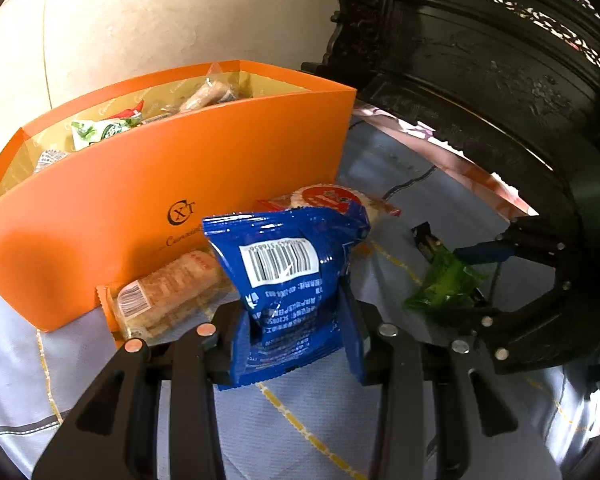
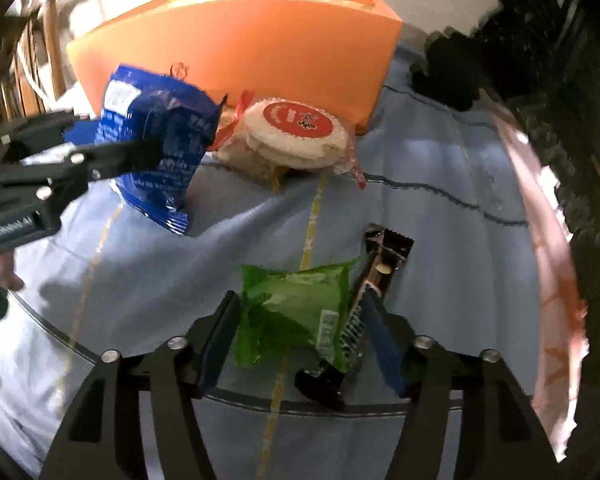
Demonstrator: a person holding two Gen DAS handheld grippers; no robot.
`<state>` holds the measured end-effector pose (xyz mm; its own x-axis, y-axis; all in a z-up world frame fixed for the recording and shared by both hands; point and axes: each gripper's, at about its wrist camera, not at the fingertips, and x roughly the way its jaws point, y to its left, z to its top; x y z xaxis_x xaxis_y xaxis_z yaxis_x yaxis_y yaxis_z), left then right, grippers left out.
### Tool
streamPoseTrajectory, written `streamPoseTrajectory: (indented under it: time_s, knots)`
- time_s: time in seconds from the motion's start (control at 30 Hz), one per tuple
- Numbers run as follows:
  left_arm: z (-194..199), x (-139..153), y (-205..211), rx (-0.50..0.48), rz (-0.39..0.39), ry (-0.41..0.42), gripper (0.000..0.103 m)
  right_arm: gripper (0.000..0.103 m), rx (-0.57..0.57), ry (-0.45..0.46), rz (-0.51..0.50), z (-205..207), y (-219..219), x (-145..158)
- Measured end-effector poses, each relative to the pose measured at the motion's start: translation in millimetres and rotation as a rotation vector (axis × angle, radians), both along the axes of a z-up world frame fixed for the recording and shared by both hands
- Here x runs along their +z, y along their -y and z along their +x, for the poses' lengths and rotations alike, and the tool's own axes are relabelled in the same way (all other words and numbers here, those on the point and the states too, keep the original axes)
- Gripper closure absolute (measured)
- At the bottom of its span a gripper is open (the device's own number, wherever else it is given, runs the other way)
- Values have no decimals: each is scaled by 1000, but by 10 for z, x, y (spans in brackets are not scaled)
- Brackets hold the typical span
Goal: Organize snacks
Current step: 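Grasp the blue chip bag with the left tool while the right tool grasps the green packet, then carry both bags over the orange box and open both tools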
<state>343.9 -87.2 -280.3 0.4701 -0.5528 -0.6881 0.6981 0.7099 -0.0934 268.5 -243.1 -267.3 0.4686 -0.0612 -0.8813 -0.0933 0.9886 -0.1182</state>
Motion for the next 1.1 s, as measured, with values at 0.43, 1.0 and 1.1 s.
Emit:
streamPoseTrajectory:
  time_s: [0.43, 1.0, 1.1]
  knots:
    - [-326, 637, -413, 18, -246, 37, 66, 63, -37, 189, 217, -366, 200, 826]
    - [118, 1948, -1072, 202, -282, 201, 66, 63, 68, 418, 212, 240, 37, 2304]
    - [338, 2219, -1003, 224, -262, 228, 66, 63, 78, 445, 229, 601, 28, 2645]
